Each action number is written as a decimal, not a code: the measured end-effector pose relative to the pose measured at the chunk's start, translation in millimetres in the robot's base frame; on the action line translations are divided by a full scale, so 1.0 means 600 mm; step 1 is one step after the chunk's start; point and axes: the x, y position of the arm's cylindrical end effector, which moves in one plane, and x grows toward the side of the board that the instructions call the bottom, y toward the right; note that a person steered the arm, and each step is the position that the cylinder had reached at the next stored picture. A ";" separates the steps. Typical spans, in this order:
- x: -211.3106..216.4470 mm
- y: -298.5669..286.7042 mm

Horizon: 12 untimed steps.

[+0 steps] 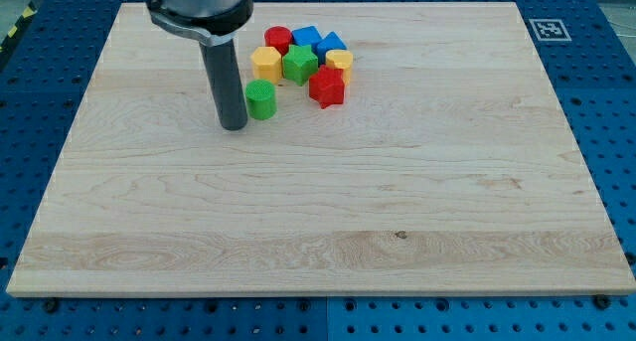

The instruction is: Push the green circle to the group of blocks

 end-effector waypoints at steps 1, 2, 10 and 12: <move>-0.010 -0.001; -0.019 0.005; -0.028 0.078; -0.049 0.095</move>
